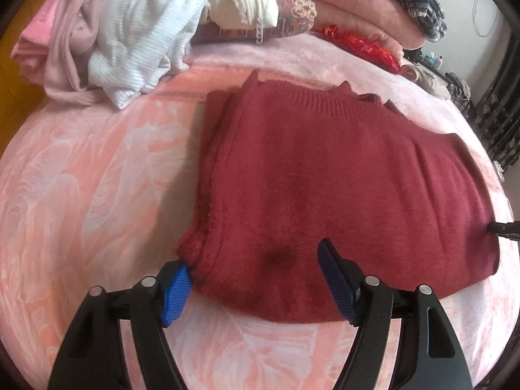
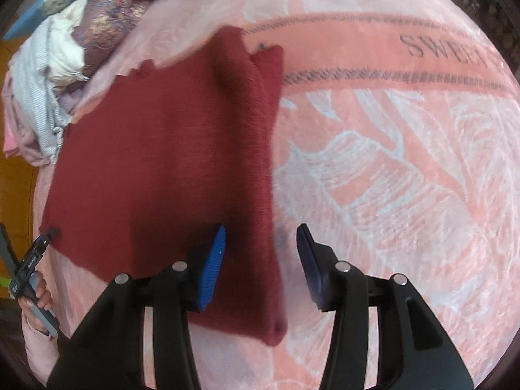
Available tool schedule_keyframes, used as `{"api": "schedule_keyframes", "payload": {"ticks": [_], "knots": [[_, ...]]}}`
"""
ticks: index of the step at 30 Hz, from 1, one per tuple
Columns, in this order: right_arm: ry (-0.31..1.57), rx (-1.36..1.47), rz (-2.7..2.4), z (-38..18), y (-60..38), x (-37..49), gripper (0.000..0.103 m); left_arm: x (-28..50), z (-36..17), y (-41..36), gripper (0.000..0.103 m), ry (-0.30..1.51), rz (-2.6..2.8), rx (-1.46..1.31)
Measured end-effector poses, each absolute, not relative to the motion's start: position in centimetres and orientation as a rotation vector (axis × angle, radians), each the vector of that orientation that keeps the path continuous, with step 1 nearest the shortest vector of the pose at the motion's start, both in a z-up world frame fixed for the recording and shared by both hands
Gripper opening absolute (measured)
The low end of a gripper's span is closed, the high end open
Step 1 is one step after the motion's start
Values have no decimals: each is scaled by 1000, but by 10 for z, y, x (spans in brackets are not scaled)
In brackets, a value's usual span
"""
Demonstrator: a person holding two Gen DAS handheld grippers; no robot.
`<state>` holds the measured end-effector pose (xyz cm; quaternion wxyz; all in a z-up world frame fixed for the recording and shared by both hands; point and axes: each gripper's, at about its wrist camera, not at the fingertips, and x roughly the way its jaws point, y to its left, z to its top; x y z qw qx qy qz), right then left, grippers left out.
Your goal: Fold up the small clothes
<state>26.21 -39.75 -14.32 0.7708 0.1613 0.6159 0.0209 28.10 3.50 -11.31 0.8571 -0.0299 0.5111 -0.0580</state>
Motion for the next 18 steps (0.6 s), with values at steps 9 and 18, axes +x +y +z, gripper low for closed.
{"api": "schedule_keyframes", "payload": {"ticks": [9, 18], "knots": [[1340, 367, 83, -161, -393, 267, 38, 293, -136, 42, 75, 1138, -116, -82], [1314, 404, 96, -165, -385, 266, 19, 301, -147, 38, 80, 1163, -133, -52]]}}
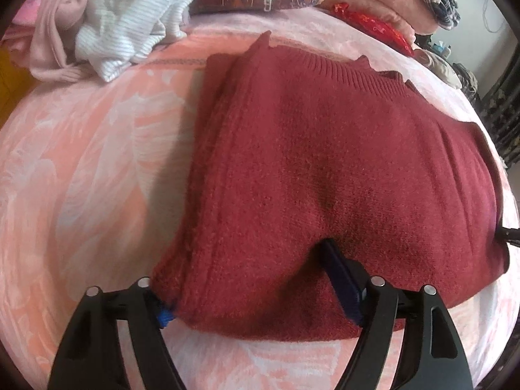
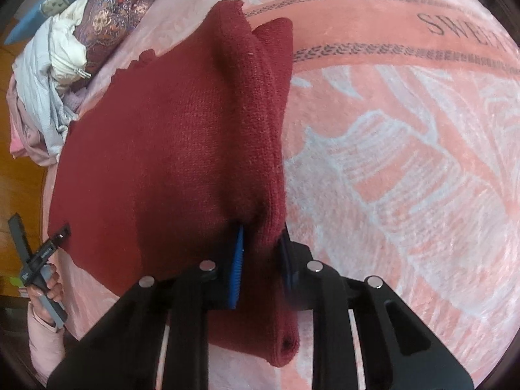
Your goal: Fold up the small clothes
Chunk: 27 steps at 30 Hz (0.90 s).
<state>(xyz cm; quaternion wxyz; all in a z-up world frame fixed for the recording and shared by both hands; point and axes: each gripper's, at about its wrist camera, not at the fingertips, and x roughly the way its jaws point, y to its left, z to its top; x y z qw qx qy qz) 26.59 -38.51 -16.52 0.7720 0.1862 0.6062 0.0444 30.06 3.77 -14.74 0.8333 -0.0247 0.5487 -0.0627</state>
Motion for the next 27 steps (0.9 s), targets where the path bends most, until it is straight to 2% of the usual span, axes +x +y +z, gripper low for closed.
{"api": "schedule_keyframes", "payload": {"ticks": [7, 13, 20, 27], "knots": [[1320, 370, 19, -160, -378, 265, 15, 304, -149, 34, 82, 1170, -138, -13], [1279, 275, 35, -127, -355, 267, 12, 300, -136, 43, 81, 1170, -143, -30], [1195, 185, 205, -70, -270, 280, 10, 288, -101, 66, 81, 1078, -153, -47], [1223, 74, 348, -74, -152, 303, 8, 283, -107, 75, 81, 1085, -167, -64]]}}
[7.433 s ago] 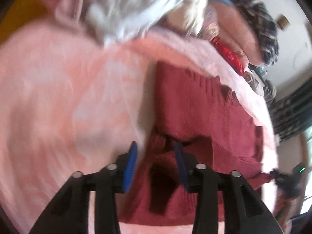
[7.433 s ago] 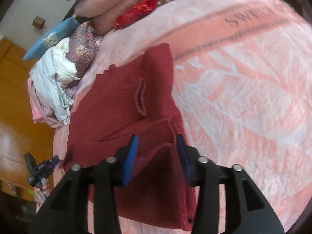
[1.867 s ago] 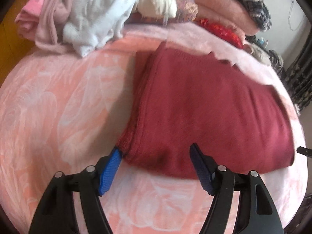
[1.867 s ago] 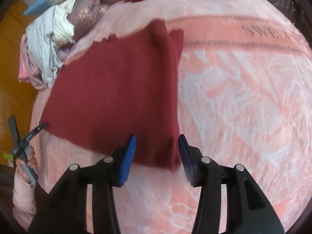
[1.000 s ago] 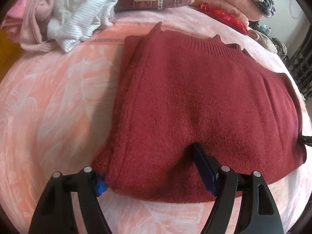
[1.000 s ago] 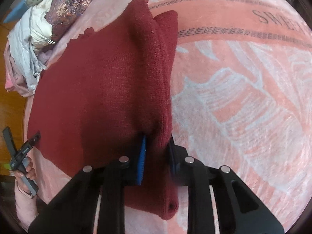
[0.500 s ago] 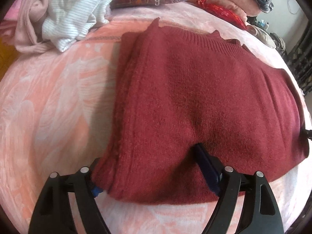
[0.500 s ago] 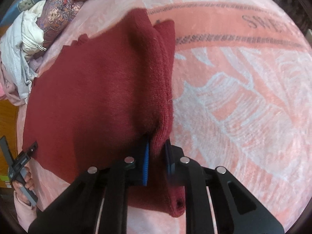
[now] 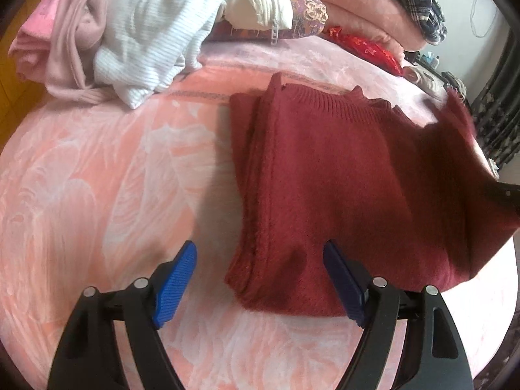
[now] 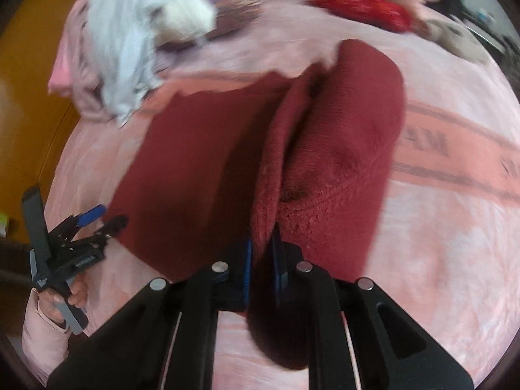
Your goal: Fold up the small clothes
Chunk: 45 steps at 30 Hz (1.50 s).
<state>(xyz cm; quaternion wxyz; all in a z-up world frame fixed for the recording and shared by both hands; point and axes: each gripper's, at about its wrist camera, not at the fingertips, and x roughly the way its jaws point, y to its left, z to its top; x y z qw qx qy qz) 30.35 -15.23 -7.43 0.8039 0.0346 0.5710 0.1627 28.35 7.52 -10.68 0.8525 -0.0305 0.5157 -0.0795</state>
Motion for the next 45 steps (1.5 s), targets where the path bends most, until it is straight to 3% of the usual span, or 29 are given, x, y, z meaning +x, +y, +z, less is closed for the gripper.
{"api": "schedule_keyframes", "payload": {"ticks": [6, 10, 15, 20, 28, 39, 40, 42, 44, 45], "knots": [[1306, 5, 355, -114, -105, 313, 10, 282, -112, 80, 80, 1092, -171, -91], [1338, 106, 446, -118, -112, 305, 35, 281, -110, 77, 80, 1092, -172, -115], [1245, 296, 557, -77, -160, 274, 41, 272, -86, 63, 81, 1044, -208, -168], [1201, 179, 384, -68, -211, 247, 41, 270, -62, 22, 88, 1001, -283, -194], [1273, 176, 229, -125, -286, 245, 39, 300, -100, -47, 89, 1178, -335, -235], [1283, 210, 270, -146, -319, 227, 39, 324, -126, -98, 87, 1260, -413, -299], [1285, 213, 272, -147, -320, 227, 39, 325, -127, -102, 82, 1261, -413, -294], [1285, 216, 276, -148, -320, 226, 39, 323, -126, -107, 47, 1260, -437, -288], [1281, 219, 273, -147, -321, 226, 39, 322, -124, -107, 24, 1250, -473, -306], [1281, 226, 273, -147, -321, 227, 39, 322, -122, -106, 22, 1243, -473, -317]]}}
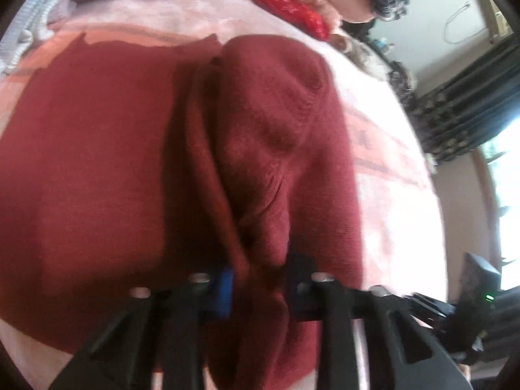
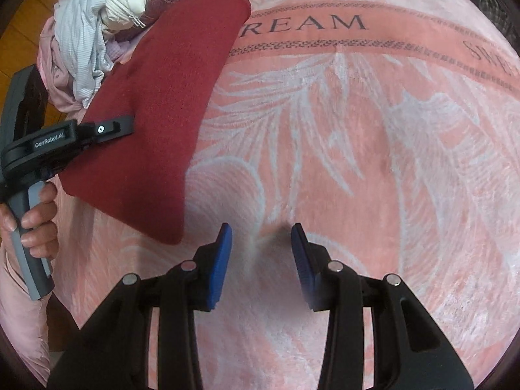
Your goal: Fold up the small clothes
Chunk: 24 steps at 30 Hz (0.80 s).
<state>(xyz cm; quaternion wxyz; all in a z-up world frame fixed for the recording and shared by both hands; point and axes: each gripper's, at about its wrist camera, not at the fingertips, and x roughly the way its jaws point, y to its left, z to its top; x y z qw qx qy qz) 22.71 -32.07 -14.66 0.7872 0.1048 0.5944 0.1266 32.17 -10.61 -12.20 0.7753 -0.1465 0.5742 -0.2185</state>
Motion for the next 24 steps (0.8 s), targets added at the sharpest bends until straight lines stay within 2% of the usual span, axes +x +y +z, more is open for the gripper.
{"api": "schedule_keyframes", "payload": {"ticks": [8, 16, 19, 24], "knots": [[1260, 245, 311, -135, -303, 236, 39, 306, -76, -81, 18, 1042, -464, -262], [1267, 195, 372, -138, -261, 236, 38, 310, -32, 7, 18, 930, -417, -148], [1277, 179, 391, -141, -246, 236, 38, 309, -44, 45, 18, 947, -376, -150], [1284, 179, 416, -143, -228, 239, 38, 313, -94, 75, 19, 1020, -330, -154]]}}
